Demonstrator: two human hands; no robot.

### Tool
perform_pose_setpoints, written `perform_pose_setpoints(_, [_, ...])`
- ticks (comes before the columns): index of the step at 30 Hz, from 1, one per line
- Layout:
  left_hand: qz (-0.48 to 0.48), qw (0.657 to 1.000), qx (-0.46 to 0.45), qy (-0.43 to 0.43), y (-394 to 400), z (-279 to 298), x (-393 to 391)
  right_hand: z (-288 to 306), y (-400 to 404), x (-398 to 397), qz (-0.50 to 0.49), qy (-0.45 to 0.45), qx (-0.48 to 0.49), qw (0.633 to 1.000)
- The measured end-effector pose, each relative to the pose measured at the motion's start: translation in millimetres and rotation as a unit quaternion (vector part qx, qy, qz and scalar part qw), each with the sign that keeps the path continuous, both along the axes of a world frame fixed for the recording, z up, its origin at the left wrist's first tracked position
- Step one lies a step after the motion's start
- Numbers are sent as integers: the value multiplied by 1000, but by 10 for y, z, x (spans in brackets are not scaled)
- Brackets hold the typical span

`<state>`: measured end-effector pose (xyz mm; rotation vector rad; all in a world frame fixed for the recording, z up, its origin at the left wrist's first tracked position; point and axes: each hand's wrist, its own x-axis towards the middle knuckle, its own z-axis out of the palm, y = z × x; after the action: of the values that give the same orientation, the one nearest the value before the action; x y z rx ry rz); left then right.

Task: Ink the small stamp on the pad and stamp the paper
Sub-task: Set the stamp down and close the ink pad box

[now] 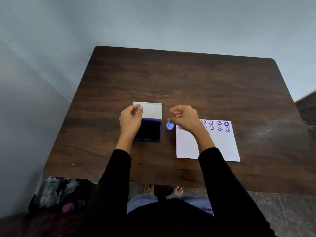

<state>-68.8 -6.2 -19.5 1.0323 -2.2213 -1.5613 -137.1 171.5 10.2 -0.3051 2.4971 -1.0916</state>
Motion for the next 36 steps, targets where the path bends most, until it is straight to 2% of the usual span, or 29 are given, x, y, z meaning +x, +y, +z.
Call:
perform_pose_setpoints(4, [29, 999, -18, 8, -98, 28, -7, 53, -173, -45, -53, 14, -15, 998])
perform_pose_setpoints(13, [8, 997, -4, -73, -224, 58, -222, -5, -606, -133, -42, -36, 84, 995])
perform_pose_setpoints(16, [0, 995, -4, -101, -249, 45, -270, -29, -658, -129, -39, -45, 88, 994])
perform_pose_setpoints(21, [-10, 994, -1, -109, -266, 21, -317, -71, -692, -138, -51, -60, 73, 994])
perform_pose_setpoints(27, [2, 994, 28, -108, -329, 29, -321, -25, -687, -169, -97, -100, 10, 990])
perform_pose_setpoints(36, [22, 996, 63, -63, -313, 128, -237, 27, -687, -126, -129, -54, -40, 989])
